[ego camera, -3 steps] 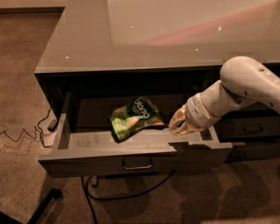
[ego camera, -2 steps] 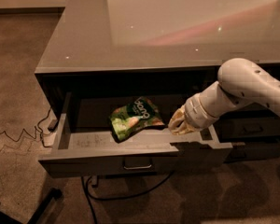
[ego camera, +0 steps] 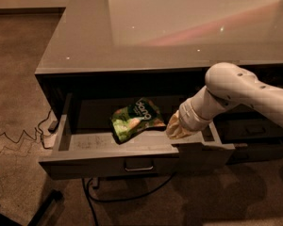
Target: Open top drawer
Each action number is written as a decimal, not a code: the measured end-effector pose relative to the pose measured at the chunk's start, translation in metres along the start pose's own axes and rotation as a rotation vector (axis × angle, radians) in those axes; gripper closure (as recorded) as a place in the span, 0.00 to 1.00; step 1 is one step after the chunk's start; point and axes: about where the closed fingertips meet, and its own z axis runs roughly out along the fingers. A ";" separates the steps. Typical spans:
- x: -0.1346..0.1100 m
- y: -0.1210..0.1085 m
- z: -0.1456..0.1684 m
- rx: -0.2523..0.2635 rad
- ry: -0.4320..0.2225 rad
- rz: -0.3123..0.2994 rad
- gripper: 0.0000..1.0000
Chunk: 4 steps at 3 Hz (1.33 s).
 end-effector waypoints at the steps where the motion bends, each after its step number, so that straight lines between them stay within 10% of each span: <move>1: 0.005 0.005 0.015 -0.035 0.000 0.006 1.00; 4: 0.020 0.043 0.017 -0.065 0.020 0.062 1.00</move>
Offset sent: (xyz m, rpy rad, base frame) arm -0.0181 -0.0132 -0.0390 -0.0278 0.0812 -0.0123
